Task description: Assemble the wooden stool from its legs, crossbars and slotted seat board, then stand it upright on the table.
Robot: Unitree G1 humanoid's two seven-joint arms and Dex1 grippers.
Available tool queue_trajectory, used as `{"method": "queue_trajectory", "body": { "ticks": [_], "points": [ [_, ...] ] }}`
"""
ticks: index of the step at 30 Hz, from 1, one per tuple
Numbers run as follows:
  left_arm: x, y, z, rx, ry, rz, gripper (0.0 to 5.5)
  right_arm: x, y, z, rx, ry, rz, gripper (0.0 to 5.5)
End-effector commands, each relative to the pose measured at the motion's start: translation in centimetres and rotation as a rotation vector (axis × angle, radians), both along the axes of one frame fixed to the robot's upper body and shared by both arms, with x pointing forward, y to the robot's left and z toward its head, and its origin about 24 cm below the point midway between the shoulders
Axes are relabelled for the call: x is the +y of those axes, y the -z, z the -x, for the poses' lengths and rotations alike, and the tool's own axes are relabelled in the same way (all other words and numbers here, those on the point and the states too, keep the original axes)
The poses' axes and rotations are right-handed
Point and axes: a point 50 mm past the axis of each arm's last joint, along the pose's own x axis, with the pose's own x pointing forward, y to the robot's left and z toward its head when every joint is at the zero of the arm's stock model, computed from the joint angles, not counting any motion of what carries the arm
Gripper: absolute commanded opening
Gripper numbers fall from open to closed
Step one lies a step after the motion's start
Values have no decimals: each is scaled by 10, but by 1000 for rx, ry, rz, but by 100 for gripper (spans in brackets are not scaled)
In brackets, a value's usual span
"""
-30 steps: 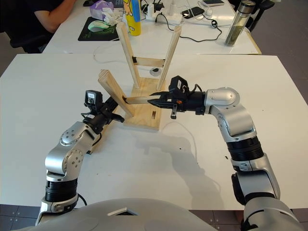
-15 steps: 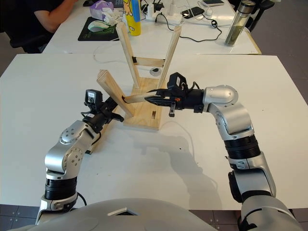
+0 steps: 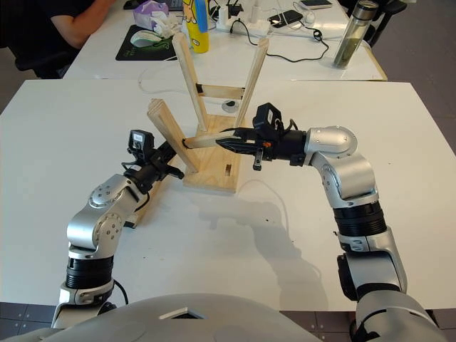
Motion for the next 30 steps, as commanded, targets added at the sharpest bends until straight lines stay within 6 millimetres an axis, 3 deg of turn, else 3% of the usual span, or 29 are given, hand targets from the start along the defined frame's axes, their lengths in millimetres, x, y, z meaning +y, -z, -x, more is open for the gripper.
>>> {"method": "queue_trajectory", "body": {
  "ticks": [1,7,19,30],
  "points": [
    [-3,-1,-3,9,31,3,0,0,3,0,-12,14,-13,44],
    [-5,-2,-6,8,54,2,0,3,21,-2,13,23,2,44],
    [-9,-1,-6,3,88,-13,0,10,19,-22,25,-20,17,44],
    [-12,0,-7,1,94,-14,0,28,27,-15,43,-67,15,44]
  ]
}}
